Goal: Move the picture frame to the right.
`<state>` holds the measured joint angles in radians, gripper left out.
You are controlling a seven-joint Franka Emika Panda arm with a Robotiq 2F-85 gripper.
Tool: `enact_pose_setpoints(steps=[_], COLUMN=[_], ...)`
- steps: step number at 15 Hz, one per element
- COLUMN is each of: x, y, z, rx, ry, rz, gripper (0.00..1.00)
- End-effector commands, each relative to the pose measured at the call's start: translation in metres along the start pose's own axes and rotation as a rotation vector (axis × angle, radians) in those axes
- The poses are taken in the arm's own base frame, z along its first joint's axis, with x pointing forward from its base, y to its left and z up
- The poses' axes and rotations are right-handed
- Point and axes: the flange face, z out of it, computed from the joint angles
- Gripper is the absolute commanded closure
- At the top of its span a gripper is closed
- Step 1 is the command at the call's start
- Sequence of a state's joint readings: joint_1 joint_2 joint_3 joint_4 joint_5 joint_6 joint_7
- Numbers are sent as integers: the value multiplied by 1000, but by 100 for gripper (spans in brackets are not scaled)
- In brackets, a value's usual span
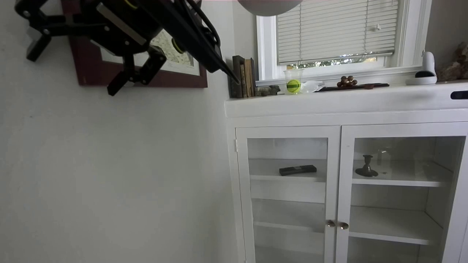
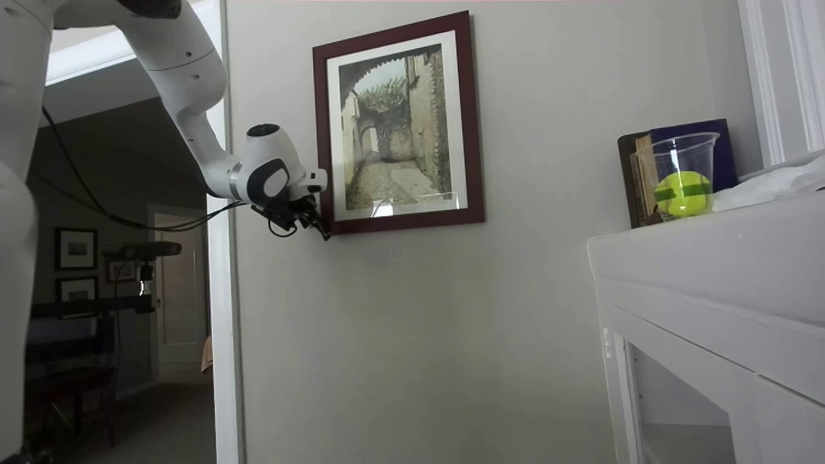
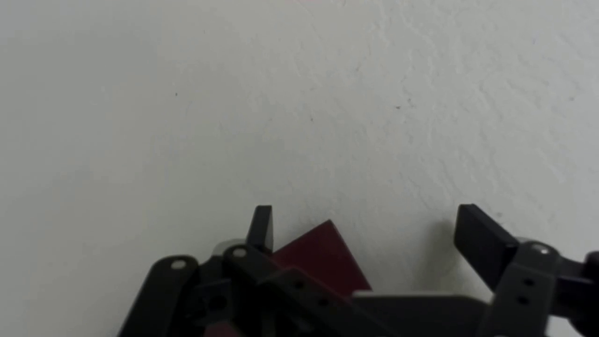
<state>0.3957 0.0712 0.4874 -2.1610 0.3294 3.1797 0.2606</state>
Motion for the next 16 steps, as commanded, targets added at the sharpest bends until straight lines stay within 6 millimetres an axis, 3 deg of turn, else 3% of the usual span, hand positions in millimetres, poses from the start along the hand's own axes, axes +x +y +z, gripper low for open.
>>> enact_pose_setpoints(steps=[1,16], x=[1,2], y=[3,21], z=[-5,-7], rx=[2,-2], ry=[26,87], rz=[3,77], gripper=[0,0])
